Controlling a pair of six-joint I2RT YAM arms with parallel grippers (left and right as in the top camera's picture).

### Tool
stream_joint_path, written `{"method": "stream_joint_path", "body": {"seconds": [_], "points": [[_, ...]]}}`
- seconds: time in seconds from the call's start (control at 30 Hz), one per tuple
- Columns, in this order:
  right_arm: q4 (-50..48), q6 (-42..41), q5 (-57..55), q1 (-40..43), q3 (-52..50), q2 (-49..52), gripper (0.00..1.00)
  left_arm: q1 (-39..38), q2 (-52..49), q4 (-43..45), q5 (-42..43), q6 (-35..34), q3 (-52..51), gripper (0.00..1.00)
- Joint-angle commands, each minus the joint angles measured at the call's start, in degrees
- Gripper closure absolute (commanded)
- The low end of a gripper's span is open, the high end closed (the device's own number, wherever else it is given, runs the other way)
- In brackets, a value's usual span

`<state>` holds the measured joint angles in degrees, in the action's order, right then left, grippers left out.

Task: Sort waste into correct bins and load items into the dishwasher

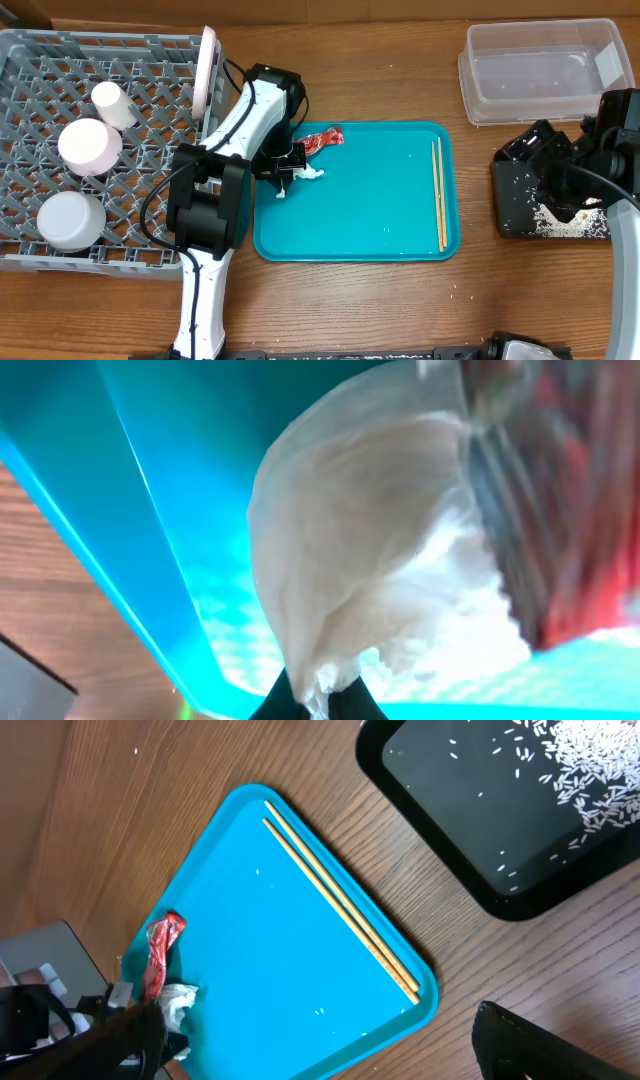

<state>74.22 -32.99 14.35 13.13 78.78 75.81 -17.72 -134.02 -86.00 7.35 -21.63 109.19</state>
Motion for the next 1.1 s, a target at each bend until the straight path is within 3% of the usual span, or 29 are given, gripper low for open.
{"method": "stream_joint_path", "body": {"seconds": [0.0, 0.47, 0.8, 1.07], "points": [[-0.2, 0.0, -0.4, 0.2, 0.7, -0.2, 0.0, -1.0, 4.8, -1.4, 2.7, 1.9, 1.6, 0.96], [-0.2, 0.0, -0.4, 0.2, 0.7, -0.2, 0.0, -10.6, 20.3, -2.2, 4.7, 2.4, 1.6, 0.96], [-0.2, 0.0, -0.4, 0.2, 0.7, -0.3, 0.0, -21.0, 17.9, 4.0, 1.7, 2.0, 1.5, 0.96], [-0.2, 0.0, -0.4, 0.2, 0.7, -0.2, 0.0, -23.7, 12.0, 6.6, -0.1, -2.0, 1.4, 0.96]]}}
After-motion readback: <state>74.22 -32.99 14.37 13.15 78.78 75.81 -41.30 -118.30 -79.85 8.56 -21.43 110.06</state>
